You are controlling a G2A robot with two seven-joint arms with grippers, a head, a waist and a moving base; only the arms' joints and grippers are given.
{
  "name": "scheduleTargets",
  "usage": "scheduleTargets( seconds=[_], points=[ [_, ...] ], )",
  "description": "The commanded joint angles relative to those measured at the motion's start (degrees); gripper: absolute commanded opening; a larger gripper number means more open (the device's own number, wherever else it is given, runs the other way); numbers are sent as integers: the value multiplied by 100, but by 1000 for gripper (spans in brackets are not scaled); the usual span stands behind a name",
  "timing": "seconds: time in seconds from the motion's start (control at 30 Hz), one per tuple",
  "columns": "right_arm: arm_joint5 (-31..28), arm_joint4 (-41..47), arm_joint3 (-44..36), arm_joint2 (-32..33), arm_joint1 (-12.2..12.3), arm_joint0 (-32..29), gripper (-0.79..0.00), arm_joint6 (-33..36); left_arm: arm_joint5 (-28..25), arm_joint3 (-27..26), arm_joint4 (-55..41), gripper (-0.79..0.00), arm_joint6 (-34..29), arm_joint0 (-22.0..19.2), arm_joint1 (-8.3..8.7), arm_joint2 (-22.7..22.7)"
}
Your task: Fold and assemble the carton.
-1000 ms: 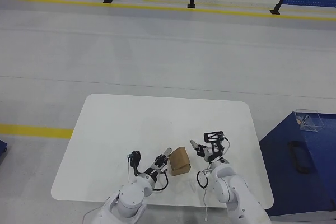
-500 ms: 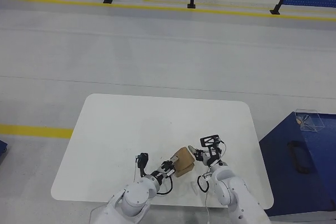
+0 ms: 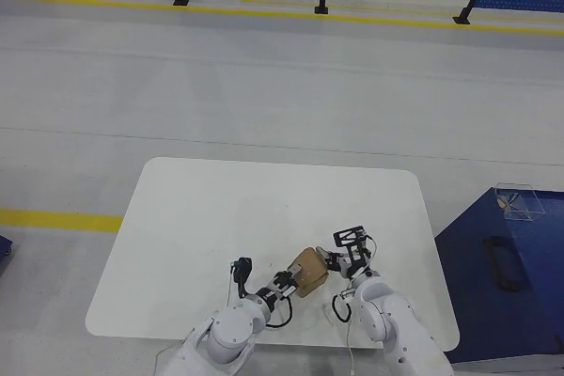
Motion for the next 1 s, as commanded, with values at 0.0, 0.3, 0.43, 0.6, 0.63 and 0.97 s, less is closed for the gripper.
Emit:
scheduleTargets(
  seconds=[0.0,0.3,0.43,0.6,0.63,0.97],
  points=[
    [-4,-7,45,-28,-6,9,0,-8,-1,11,14,-413,-16,13,-7,-2],
    [-128,68,325,-114,-29,187,0,103,6,126,39,-419,-17,3,-51,4],
    [-97,74,445,-154,-44,268,0,128,34,158,52,-419,-22,-5,-71,11],
    [-56,77,509,-182,-56,315,0,148,94,191,101,-416,-30,-14,-92,17],
    [-39,87,516,-180,-59,324,0,148,98,200,111,-416,-37,-18,-96,19],
    [66,136,452,-126,-66,318,0,201,73,221,188,-400,-43,4,-124,-20]
  ],
)
